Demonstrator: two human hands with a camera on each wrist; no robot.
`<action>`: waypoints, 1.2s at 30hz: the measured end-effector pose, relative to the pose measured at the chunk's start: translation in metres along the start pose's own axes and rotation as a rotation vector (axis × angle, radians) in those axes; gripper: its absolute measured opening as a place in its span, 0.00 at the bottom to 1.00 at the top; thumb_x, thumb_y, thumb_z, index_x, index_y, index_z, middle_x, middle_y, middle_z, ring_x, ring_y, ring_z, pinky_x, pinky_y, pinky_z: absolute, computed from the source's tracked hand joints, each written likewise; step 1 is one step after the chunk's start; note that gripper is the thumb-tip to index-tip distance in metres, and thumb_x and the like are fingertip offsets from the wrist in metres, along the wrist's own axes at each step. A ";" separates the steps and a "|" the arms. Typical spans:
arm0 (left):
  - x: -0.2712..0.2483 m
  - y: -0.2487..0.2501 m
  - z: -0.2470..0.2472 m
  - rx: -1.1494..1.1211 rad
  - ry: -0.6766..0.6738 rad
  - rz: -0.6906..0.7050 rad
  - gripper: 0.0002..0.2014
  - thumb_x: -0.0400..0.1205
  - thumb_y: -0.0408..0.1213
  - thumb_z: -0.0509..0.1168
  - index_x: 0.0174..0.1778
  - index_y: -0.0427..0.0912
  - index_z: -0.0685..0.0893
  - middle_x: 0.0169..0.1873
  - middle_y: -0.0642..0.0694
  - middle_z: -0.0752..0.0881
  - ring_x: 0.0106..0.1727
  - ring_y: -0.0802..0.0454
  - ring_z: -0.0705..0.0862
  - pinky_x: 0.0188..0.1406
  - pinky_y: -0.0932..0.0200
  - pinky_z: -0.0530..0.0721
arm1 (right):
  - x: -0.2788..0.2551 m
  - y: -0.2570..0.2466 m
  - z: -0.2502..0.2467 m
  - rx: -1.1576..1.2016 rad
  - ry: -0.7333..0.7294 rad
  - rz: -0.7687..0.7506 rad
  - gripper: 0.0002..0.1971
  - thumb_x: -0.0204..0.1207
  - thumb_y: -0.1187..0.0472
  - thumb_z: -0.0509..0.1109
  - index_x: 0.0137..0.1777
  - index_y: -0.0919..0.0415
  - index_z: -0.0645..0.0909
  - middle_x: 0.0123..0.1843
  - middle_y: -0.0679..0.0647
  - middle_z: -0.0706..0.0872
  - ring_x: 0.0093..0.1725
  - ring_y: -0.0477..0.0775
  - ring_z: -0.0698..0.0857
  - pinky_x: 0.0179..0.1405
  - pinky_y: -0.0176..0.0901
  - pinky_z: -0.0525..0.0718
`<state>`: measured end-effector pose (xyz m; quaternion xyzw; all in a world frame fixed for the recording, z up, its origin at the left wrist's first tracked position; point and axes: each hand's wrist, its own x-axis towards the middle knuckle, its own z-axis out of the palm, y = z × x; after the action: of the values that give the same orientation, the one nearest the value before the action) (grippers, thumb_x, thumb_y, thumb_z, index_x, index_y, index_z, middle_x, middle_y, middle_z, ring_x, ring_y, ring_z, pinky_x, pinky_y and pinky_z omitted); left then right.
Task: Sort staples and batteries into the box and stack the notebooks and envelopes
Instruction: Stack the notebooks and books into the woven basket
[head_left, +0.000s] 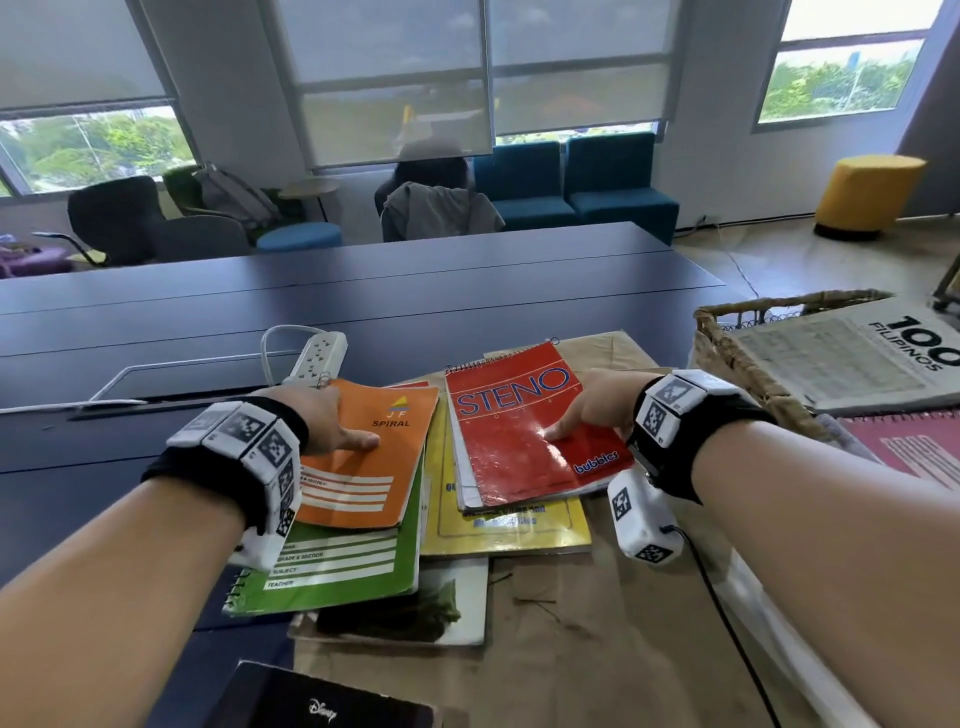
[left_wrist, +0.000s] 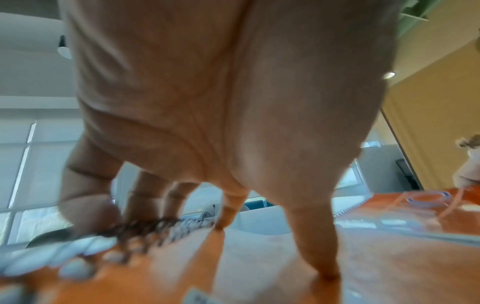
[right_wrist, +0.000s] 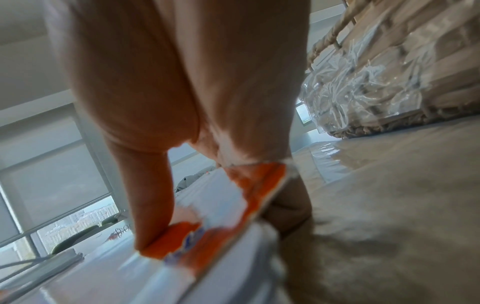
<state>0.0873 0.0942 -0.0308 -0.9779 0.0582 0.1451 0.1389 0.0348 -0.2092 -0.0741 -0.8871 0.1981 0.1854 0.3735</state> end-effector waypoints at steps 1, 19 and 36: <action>0.000 -0.003 -0.001 -0.022 0.016 0.003 0.46 0.78 0.74 0.62 0.87 0.51 0.61 0.78 0.36 0.71 0.74 0.39 0.78 0.70 0.45 0.79 | -0.004 -0.001 -0.001 0.003 0.006 -0.005 0.32 0.63 0.51 0.90 0.66 0.61 0.86 0.56 0.58 0.93 0.57 0.65 0.92 0.65 0.63 0.87; 0.001 -0.022 -0.043 -0.830 0.665 0.160 0.11 0.91 0.37 0.59 0.68 0.38 0.76 0.53 0.38 0.82 0.52 0.41 0.79 0.52 0.50 0.74 | -0.020 0.015 0.013 0.410 0.193 -0.116 0.21 0.73 0.65 0.82 0.65 0.62 0.83 0.56 0.62 0.93 0.56 0.67 0.92 0.63 0.68 0.88; -0.026 0.087 -0.105 -1.508 0.865 0.298 0.10 0.91 0.38 0.55 0.61 0.39 0.78 0.51 0.38 0.86 0.53 0.41 0.84 0.49 0.57 0.84 | -0.168 0.043 -0.104 1.008 0.808 -0.373 0.15 0.79 0.72 0.69 0.58 0.54 0.74 0.58 0.63 0.89 0.54 0.65 0.91 0.52 0.65 0.92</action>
<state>0.0776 -0.0174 0.0511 -0.7608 0.1213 -0.2214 -0.5979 -0.1105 -0.2776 0.0490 -0.6233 0.2282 -0.3439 0.6642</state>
